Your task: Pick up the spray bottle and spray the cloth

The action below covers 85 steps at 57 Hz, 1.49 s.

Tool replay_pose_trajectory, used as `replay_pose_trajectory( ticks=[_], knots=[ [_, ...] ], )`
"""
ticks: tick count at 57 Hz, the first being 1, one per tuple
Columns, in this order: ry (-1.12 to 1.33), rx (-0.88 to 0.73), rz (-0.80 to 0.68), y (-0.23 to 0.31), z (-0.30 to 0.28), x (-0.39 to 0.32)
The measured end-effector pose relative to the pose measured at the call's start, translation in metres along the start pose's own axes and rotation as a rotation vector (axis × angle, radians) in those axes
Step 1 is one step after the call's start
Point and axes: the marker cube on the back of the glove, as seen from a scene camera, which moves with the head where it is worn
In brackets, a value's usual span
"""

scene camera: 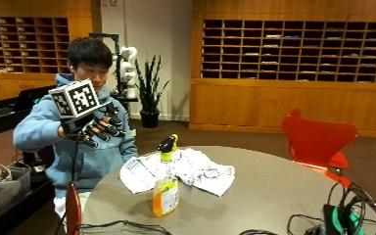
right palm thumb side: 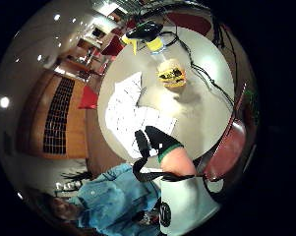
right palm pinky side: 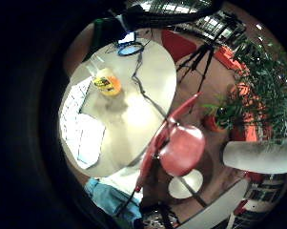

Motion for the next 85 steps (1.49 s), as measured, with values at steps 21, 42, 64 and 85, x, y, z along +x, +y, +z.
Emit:
replay_pose_trajectory(
  ticks=[21, 42, 64, 85],
  knots=[
    [-0.079, 0.015, 0.002, 0.005, 0.007, -0.002],
    [-0.42, 0.282, 0.105, 0.0, 0.037, -0.029],
    [-0.736, 0.54, 0.387, -0.037, 0.098, -0.077],
    [-0.827, 0.574, 0.568, -0.095, 0.165, -0.075]
  ],
)
